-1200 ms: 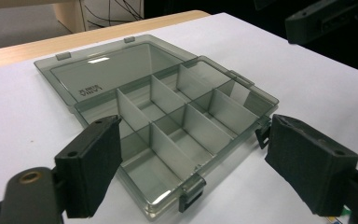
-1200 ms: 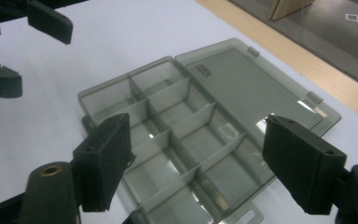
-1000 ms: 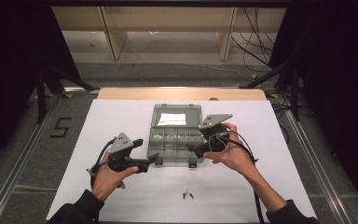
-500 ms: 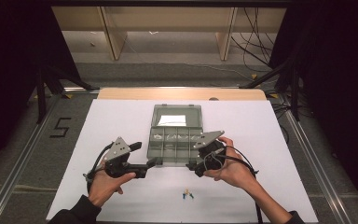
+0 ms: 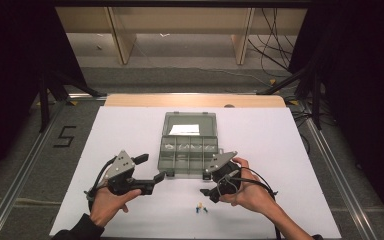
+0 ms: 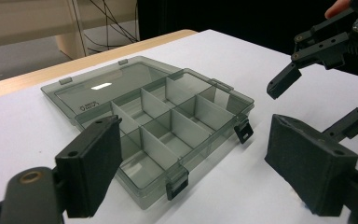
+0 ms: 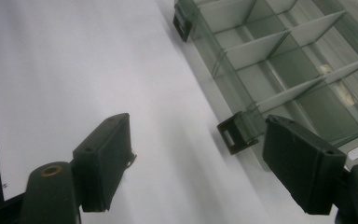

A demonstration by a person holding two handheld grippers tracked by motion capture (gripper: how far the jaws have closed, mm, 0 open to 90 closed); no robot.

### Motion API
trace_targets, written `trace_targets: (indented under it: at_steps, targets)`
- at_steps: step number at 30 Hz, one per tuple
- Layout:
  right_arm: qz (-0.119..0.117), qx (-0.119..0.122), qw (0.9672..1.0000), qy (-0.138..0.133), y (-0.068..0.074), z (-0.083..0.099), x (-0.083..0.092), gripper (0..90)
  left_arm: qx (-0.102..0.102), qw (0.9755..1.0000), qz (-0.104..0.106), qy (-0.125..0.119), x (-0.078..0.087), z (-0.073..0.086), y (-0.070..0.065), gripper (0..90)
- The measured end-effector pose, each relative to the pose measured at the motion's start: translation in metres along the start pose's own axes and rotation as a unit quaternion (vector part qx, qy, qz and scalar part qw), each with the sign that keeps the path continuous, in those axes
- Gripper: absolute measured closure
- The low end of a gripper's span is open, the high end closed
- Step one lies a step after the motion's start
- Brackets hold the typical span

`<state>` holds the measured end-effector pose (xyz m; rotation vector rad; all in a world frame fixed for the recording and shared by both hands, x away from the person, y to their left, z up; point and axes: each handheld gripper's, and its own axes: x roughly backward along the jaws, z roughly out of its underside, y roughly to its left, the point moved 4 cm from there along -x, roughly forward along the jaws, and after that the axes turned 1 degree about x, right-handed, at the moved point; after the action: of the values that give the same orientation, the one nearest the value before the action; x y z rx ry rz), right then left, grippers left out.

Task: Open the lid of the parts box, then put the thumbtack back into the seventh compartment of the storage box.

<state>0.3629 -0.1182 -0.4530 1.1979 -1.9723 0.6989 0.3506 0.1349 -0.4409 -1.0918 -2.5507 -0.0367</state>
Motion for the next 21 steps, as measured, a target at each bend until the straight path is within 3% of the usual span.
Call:
trace_targets:
  at_steps: [5, 8, 13, 18, 21]
  targets:
    - [0.004, 0.012, 0.9998, 0.017, 0.006, 0.003, 0.0, 25.6, -0.016, 0.9999, 0.0, -0.001, 0.001, -0.001, -0.001, 17.5]
    - [-0.012, 0.022, 0.9993, 0.026, 0.012, 0.005, -0.003, 26.1, -0.007, 1.0, -0.002, -0.004, 0.002, -0.001, -0.002, 17.5]
    - [-0.018, 0.031, 0.9983, 0.046, 0.017, 0.009, -0.009, 28.1, -0.021, 0.9998, 0.001, -0.008, 0.003, 0.0, -0.003, 17.5]
    - [-0.029, 0.029, 0.9968, 0.069, 0.023, 0.011, -0.014, 31.3, -0.016, 0.9998, -0.001, -0.009, 0.004, 0.001, -0.003, 17.5]
    - [-0.047, 0.025, 0.995, 0.085, 0.028, 0.013, -0.019, 36.7, -0.017, 0.9998, -0.003, -0.008, 0.006, 0.001, -0.002, 17.5]
